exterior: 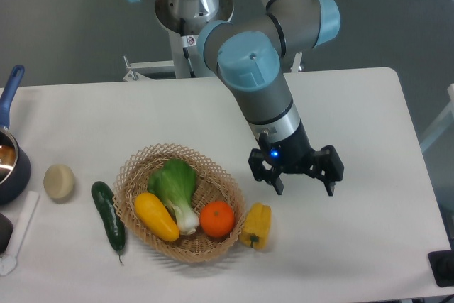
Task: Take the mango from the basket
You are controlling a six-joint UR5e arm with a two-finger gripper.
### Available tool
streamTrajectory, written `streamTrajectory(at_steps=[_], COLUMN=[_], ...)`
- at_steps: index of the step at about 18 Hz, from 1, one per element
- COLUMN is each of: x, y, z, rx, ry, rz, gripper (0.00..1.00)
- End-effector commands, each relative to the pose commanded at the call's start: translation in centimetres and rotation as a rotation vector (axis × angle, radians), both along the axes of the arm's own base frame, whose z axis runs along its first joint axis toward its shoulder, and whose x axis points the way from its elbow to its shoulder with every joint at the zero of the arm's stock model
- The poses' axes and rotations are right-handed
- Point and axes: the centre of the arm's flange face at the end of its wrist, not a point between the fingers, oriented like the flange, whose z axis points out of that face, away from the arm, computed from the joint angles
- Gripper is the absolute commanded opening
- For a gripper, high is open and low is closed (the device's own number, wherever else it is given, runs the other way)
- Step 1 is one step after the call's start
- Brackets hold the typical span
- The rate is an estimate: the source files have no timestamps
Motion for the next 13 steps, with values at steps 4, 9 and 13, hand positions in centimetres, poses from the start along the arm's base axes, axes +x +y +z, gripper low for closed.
streamTrajectory(at_steps=[4,9,13], x=[-0.36,-0.43,-0.43], y=[-0.07,-0.14,-0.19], z=[0.47,-0.14,-0.09], rx=[0.015,0.016,0.023], ry=[0.002,0.003,0.001], rz=[0.003,0.023,0.023], gripper=[1.00,1.00,1.00])
